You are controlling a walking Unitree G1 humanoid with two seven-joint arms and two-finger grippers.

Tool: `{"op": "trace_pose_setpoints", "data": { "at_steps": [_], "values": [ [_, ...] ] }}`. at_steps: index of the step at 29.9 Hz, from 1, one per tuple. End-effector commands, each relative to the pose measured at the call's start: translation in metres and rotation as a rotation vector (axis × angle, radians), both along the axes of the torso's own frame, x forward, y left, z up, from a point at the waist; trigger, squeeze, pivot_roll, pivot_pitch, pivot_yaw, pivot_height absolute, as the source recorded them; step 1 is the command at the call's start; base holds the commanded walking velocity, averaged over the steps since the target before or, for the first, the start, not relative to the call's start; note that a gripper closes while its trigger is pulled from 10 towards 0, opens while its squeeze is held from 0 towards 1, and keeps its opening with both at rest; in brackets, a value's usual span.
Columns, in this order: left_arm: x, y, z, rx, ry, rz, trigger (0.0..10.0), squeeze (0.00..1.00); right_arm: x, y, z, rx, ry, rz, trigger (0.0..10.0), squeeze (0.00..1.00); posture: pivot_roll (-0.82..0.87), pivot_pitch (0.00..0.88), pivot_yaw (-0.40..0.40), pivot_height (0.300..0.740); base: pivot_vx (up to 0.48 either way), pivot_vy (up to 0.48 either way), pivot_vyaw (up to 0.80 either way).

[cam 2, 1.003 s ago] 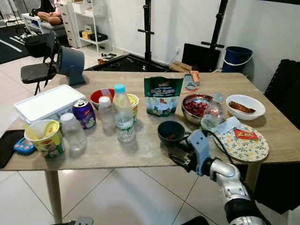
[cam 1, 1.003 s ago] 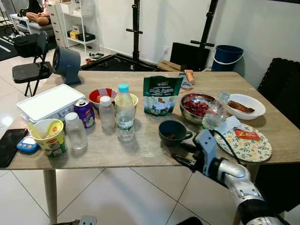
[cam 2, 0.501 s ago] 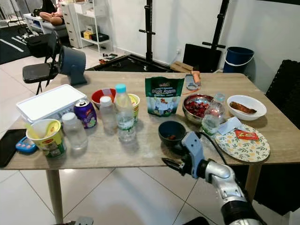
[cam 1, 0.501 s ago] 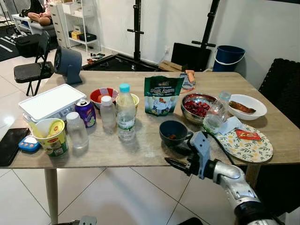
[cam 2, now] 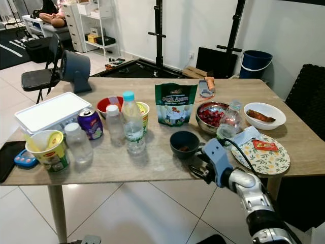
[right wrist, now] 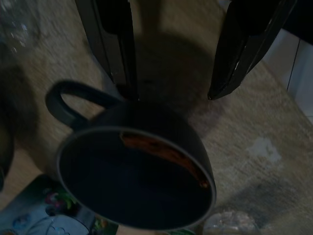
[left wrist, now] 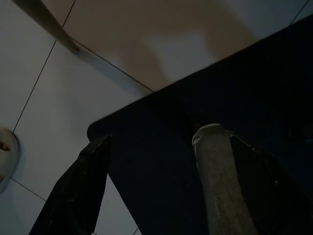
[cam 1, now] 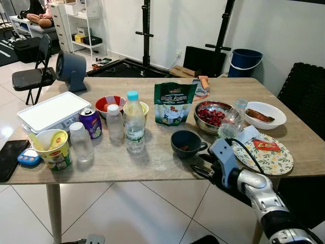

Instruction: Restocking fridge

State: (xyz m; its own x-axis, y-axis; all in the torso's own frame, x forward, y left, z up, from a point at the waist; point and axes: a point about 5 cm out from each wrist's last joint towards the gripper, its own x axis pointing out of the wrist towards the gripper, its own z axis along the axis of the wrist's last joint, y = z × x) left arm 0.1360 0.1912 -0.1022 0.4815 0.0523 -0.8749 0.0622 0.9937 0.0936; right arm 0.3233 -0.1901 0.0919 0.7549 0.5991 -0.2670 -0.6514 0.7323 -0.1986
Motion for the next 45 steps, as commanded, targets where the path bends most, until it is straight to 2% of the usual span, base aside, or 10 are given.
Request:
{"op": "trace_pose_setpoints", "data": {
  "at_steps": [1, 14, 18, 21, 25, 28, 29, 34, 38, 45],
  "values": [
    [-0.003, 0.005, -0.001, 0.014, 0.016, -0.002, 10.0, 0.00, 0.002, 0.001, 0.001, -0.004, -0.013, -0.010, 10.0, 0.00, -0.04, 0.011, -0.015, 0.740, 0.000, 0.000, 0.00],
    [-0.004, 0.007, -0.001, 0.020, 0.018, -0.005, 10.0, 0.00, -0.003, 0.024, 0.010, 0.126, -0.055, 0.112, 10.0, 0.00, -0.04, 0.009, -0.015, 0.740, 0.000, 0.000, 0.00],
    [-0.003, 0.006, 0.000, 0.020, 0.018, -0.010, 10.0, 0.00, -0.012, 0.045, 0.014, 0.221, -0.054, 0.238, 10.0, 0.00, -0.04, 0.005, -0.016, 0.740, 0.000, 0.000, 0.00],
    [-0.003, 0.006, 0.000, 0.020, 0.017, -0.011, 10.0, 0.00, -0.014, 0.049, 0.015, 0.240, -0.049, 0.261, 10.0, 0.00, -0.04, 0.000, -0.016, 0.740, 0.000, 0.000, 0.00],
    [-0.002, 0.006, 0.000, 0.021, 0.017, -0.013, 10.0, 0.00, -0.011, 0.042, 0.011, 0.184, -0.049, 0.224, 10.0, 0.00, -0.04, 0.000, -0.016, 0.740, 0.000, 0.000, 0.00],
    [-0.002, 0.007, 0.000, 0.023, 0.016, -0.013, 10.0, 0.00, -0.002, 0.028, 0.012, 0.149, -0.071, 0.120, 10.0, 0.00, -0.04, 0.000, -0.016, 0.740, 0.000, 0.000, 0.00],
    [-0.002, 0.007, 0.000, 0.024, 0.017, -0.012, 10.0, 0.00, 0.004, 0.016, 0.017, 0.155, -0.095, 0.035, 10.0, 0.00, -0.04, 0.000, -0.016, 0.740, 0.000, 0.000, 0.00],
    [-0.002, 0.007, 0.000, 0.024, 0.017, -0.012, 10.0, 0.00, 0.007, 0.010, 0.020, 0.158, -0.109, -0.005, 10.0, 0.00, -0.04, 0.004, -0.017, 0.740, 0.000, 0.000, 0.00],
    [-0.002, 0.006, 0.000, 0.020, 0.018, -0.010, 10.0, 0.00, 0.012, -0.008, 0.024, 0.133, -0.124, -0.104, 10.0, 0.00, -0.04, 0.007, -0.016, 0.740, 0.000, 0.000, 0.00],
    [-0.003, 0.006, 0.000, 0.021, 0.020, -0.010, 10.0, 0.00, 0.014, -0.015, 0.024, 0.099, -0.130, -0.135, 10.0, 0.00, -0.04, 0.010, -0.015, 0.740, 0.000, 0.000, 0.00]
  ]
}}
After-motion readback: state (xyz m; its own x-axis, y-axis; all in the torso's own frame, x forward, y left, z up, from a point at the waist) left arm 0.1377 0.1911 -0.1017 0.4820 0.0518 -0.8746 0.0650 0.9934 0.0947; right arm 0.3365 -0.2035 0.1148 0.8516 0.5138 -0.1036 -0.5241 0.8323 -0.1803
